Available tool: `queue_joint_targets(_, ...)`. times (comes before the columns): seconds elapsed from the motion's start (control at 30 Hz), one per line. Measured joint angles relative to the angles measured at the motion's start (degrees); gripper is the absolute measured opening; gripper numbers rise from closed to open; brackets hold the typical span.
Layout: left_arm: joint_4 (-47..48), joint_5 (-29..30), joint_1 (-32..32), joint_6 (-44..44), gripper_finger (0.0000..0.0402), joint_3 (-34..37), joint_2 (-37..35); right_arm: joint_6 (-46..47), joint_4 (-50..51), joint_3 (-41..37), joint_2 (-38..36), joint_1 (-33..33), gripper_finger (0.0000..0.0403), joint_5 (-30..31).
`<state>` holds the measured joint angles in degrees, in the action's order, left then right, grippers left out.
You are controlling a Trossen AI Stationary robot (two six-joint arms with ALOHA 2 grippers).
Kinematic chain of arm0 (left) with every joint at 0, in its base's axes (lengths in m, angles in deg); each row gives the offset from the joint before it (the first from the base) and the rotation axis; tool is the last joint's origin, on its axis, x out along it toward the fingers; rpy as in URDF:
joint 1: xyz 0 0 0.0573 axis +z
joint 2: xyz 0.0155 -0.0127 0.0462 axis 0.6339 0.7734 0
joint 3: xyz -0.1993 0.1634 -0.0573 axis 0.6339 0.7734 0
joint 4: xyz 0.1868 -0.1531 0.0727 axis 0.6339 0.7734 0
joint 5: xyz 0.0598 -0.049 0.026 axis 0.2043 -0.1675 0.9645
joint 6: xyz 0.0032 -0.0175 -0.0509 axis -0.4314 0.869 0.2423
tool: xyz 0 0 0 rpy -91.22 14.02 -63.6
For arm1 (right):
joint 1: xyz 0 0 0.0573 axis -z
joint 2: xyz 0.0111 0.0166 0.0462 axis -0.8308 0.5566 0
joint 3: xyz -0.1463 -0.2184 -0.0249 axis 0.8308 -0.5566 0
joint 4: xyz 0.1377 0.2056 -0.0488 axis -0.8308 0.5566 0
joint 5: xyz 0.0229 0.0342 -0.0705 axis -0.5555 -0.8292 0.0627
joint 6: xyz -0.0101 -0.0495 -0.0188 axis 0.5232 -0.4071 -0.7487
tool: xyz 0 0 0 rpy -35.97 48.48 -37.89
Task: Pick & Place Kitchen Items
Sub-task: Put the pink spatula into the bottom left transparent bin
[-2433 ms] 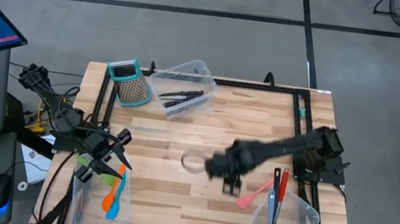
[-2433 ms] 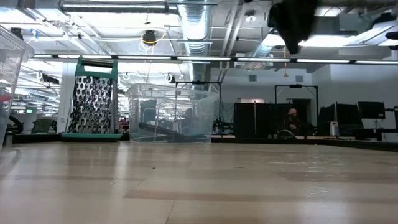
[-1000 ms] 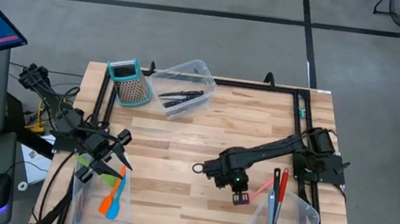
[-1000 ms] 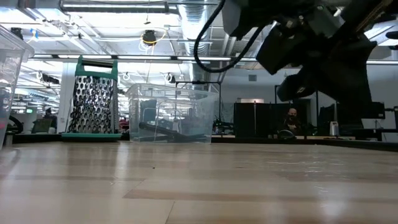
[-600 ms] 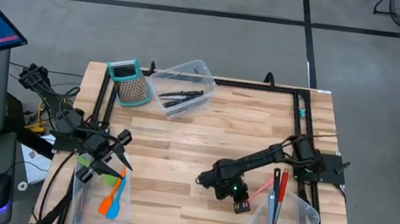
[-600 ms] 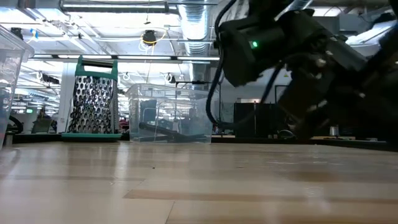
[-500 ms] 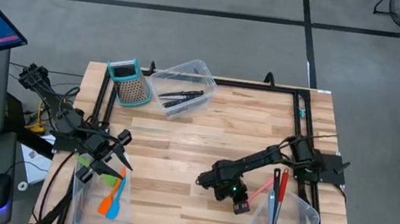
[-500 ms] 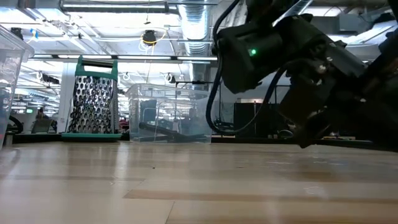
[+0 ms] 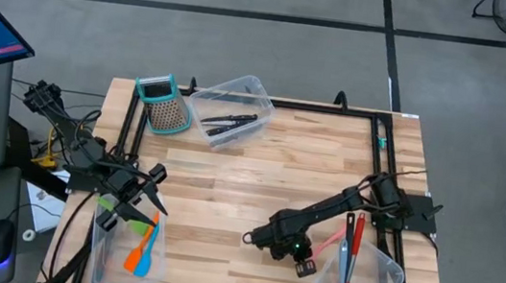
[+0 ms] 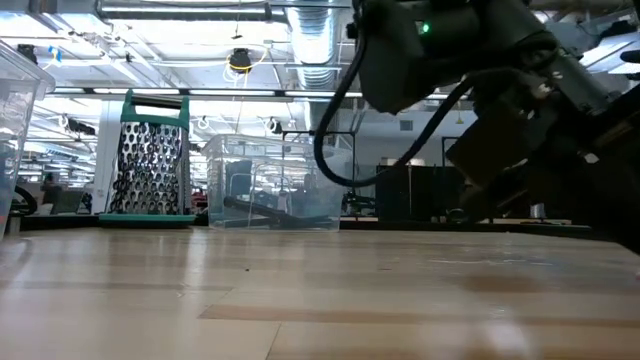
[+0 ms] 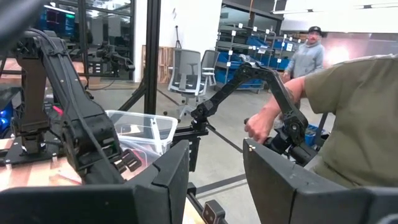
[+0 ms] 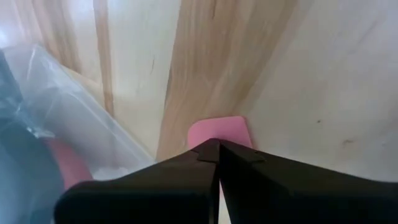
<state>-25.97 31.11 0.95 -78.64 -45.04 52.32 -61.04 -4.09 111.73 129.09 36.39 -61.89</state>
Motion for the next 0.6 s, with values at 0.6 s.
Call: queue_joint_targets(0.6,-0.04,0.00,0.22,0.37,0.0131,0.00,0.00,-3.52,10.89,14.39,0.83,8.69,0.0000,14.87)
